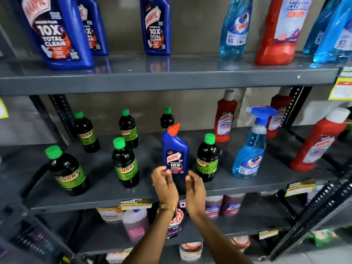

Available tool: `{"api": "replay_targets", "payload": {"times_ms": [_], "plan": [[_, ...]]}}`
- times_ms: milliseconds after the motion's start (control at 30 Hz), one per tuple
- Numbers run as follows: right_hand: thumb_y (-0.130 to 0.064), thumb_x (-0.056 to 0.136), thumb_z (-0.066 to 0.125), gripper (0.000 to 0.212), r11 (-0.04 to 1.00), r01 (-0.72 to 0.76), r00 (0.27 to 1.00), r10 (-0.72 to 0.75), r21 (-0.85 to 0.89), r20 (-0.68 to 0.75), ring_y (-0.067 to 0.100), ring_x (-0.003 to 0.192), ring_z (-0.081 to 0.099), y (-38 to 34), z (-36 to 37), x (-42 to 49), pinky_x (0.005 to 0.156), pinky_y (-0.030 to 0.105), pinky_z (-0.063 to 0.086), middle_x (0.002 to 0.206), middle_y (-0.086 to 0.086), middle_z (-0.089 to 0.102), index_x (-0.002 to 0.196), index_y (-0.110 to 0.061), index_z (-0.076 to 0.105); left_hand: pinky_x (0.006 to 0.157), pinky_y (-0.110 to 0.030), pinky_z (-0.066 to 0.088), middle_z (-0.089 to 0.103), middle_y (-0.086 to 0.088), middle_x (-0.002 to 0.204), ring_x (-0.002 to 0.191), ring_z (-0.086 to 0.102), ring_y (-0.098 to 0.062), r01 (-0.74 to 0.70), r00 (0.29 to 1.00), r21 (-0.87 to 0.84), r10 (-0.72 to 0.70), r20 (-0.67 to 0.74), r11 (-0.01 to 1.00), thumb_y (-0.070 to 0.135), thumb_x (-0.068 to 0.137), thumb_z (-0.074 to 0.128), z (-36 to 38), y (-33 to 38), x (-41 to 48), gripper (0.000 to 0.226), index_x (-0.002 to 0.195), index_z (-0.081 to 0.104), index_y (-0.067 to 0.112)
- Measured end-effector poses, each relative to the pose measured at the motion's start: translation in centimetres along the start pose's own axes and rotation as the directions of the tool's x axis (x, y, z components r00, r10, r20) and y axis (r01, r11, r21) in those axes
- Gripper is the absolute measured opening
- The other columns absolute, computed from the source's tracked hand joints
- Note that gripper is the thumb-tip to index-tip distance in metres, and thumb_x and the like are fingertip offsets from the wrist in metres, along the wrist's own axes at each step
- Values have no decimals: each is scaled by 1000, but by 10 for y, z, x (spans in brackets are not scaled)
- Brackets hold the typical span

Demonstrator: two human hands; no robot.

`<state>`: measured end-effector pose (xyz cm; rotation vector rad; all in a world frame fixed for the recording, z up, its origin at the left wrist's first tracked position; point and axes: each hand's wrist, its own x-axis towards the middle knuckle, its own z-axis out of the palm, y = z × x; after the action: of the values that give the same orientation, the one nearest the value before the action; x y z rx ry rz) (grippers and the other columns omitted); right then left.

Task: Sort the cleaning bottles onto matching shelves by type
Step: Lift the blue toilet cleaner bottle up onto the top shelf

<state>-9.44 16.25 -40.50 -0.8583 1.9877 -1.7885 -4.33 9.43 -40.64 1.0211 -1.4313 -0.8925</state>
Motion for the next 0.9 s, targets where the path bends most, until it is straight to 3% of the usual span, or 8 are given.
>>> {"api": "replay_targets", "payload": {"times_ms": [100,200,300,533,633,700,767,900], "plan": [[-23,98,41,50,992,-108,993,104,61,57,17,134,36,-8,22,15,116,35,29,141,3,39,143,-6,30,96,-37,36,44,-12,118,108,47,-29,77,997,23,-78,18,997,62,83,32,-12,6,24,74,124,44,2],[-21,98,40,52,985,-136,989,128,107,78,19,140,32,-9,31,25,119,37,24,150,6,35,146,-9,24,104,-37,35,42,-18,141,124,45,-26,274,932,-97,-239,273,957,35,96,36,-10,2,48,48,136,35,10],[-18,97,42,50,983,-129,989,118,134,88,13,129,38,-14,31,31,111,29,29,134,-3,42,145,-12,28,91,-36,47,57,-21,127,106,55,-23,385,871,-209,-279,405,899,15,97,41,-10,-2,59,30,125,48,12],[-9,95,45,18,958,-169,985,168,232,24,24,109,54,-17,32,37,99,38,45,117,12,56,109,-21,43,73,-15,50,60,-10,108,95,56,-19,325,894,-159,-248,372,932,3,92,48,-21,-4,48,25,116,52,6],[-27,91,53,30,982,-66,998,65,177,12,33,117,54,-1,35,19,104,52,44,124,17,57,120,-19,46,65,-6,50,60,-10,105,87,57,-14,284,909,-151,-216,356,947,1,92,46,-36,-6,39,24,115,53,4],[-52,83,54,47,989,-52,998,48,141,33,34,117,54,25,38,9,101,57,44,124,17,56,125,-33,48,65,-7,50,60,-10,104,82,57,-9,291,916,-191,-215,337,938,0,92,45,-48,-3,28,23,111,55,7],[-58,79,54,42,988,-31,999,24,149,45,33,116,54,29,34,-8,100,57,45,123,16,56,119,-49,49,69,-14,52,61,-10,103,84,58,-14,347,914,-251,-265,308,904,0,92,46,-62,3,13,21,106,55,13],[-34,87,57,38,961,19,998,-37,275,60,28,115,58,-33,8,-58,101,55,46,124,16,58,123,-26,50,88,-38,52,64,-11,107,96,60,-19,354,910,-330,-241,337,875,5,91,50,-91,24,-13,22,102,59,22]]}}
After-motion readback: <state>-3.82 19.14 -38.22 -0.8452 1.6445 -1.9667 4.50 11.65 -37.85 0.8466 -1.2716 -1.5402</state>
